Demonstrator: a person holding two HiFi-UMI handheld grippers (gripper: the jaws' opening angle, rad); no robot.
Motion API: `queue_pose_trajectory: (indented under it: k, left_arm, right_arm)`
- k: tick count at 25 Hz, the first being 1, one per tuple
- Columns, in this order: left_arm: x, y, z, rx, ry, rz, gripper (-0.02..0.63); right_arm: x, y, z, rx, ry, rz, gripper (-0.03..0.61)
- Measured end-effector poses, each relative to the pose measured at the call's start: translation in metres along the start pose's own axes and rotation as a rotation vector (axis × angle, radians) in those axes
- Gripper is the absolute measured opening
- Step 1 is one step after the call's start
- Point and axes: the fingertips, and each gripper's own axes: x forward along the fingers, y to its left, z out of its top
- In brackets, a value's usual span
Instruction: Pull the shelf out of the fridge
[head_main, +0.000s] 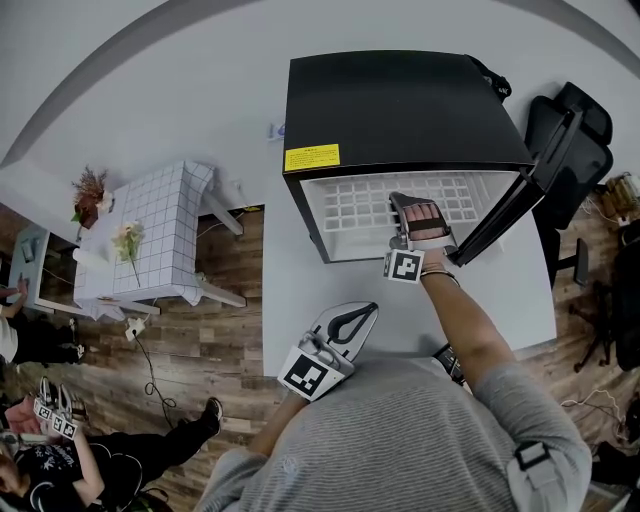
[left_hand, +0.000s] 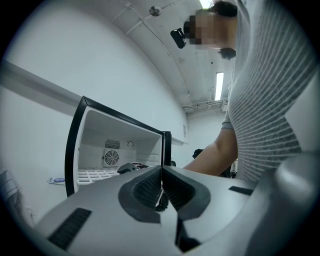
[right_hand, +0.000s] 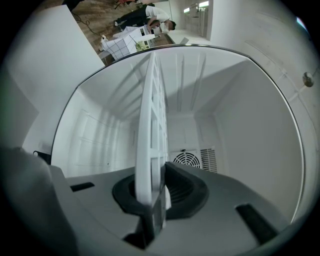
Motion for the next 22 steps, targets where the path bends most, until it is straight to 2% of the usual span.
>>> queue_pose_trajectory:
  k: [15,19,22]
  left_arm:
    - [-0.001,-0.011,0.003,0.004,-0.01,-0.023,0.011]
    - [0.0,-0.011,0.0,0.039,0.002,-0.034,0.011]
    - [-0.001,0.0,-0.009,0.071,0.025,0.004,0.011]
  right_arm:
    - [-0.026,0.003,0.004,0.008,0.004,0.01,0.037]
    - [-0.028,0.001,0.005,-0.004,-0.001,0.01,0.035]
    - [-0.028,0.002,0.005,-0.006,-0.001,0.021,0.037]
